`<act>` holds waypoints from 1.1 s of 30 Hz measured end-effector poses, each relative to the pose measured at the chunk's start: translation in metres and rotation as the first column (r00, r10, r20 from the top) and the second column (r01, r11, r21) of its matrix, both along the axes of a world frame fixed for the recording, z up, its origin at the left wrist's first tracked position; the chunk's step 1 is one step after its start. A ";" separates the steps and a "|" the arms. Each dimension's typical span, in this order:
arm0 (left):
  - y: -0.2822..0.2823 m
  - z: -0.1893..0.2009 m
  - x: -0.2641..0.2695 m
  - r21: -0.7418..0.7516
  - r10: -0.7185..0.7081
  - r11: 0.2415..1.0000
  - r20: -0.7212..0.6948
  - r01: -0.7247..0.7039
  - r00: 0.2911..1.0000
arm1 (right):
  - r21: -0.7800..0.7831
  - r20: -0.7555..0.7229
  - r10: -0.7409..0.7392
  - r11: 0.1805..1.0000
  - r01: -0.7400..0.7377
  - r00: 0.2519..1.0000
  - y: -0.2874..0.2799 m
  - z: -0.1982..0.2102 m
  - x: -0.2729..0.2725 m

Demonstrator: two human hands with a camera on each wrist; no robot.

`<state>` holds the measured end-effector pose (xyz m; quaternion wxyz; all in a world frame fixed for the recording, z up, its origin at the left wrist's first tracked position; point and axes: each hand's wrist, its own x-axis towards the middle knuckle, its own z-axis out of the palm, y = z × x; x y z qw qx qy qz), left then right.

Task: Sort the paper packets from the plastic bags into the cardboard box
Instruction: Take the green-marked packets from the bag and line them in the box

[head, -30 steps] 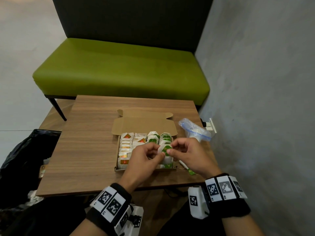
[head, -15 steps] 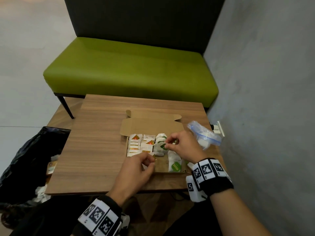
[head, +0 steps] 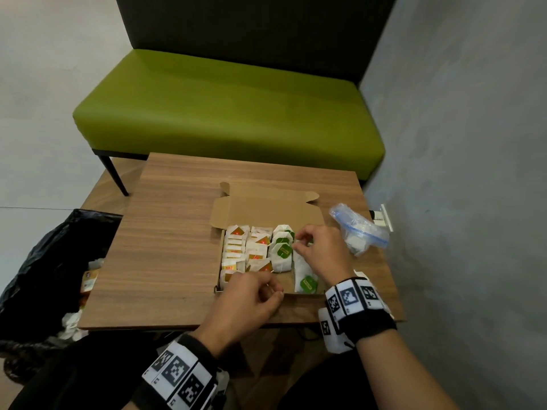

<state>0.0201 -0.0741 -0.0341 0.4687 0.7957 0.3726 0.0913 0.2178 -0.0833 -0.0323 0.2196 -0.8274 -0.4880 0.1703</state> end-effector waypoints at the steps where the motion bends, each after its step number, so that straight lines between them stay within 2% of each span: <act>1: -0.001 0.000 0.001 -0.007 -0.002 1.000 -0.003 0.002 1.000 | 0.033 -0.015 -0.042 0.999 0.042 0.999 -0.006 0.004 0.006; 4: -0.004 -0.002 0.006 -0.005 -0.004 1.000 -0.028 0.004 1.000 | 0.052 -0.033 -0.174 0.983 0.175 0.984 -0.032 0.006 0.037; 7: -0.009 -0.001 0.016 -0.037 -0.030 0.999 -0.044 0.028 0.999 | -0.109 -0.058 -0.245 0.965 0.237 0.968 -0.056 -0.001 0.068; 10: -0.015 -0.001 0.033 -0.035 -0.086 0.996 -0.056 0.084 0.995 | -0.342 0.028 -0.191 0.921 0.189 0.981 -0.071 -0.011 0.082; 12: -0.018 -0.003 0.044 -0.030 -0.120 0.992 -0.063 0.119 0.991 | -0.412 0.034 -0.158 0.897 0.158 0.987 -0.075 -0.019 0.084; 16: -0.027 -0.005 0.069 -0.008 -0.182 0.983 -0.074 0.182 0.980 | -0.319 0.027 -0.189 0.929 0.187 0.982 -0.078 -0.032 0.079; 19: -0.030 -0.003 0.079 0.005 -0.174 0.985 -0.066 0.174 0.983 | -0.294 0.061 -0.138 0.944 0.150 0.989 -0.078 -0.036 0.074; 23: -0.028 0.000 0.080 -0.015 -0.151 0.988 -0.035 0.151 0.988 | -0.221 0.047 -0.190 0.955 0.195 0.981 -0.082 -0.035 0.078; 26: -0.026 0.001 0.080 0.038 -0.123 0.992 -0.027 0.124 0.992 | -0.322 0.108 -0.132 0.933 0.161 0.985 -0.085 -0.030 0.083; 29: -0.026 0.001 0.080 0.028 -0.118 0.993 -0.018 0.118 0.993 | -0.402 0.190 -0.056 0.907 0.130 0.980 -0.085 -0.029 0.077; 33: -0.027 0.001 0.076 0.020 -0.124 0.992 -0.003 0.124 0.992 | -0.306 0.160 -0.100 0.941 0.145 0.982 -0.084 -0.029 0.072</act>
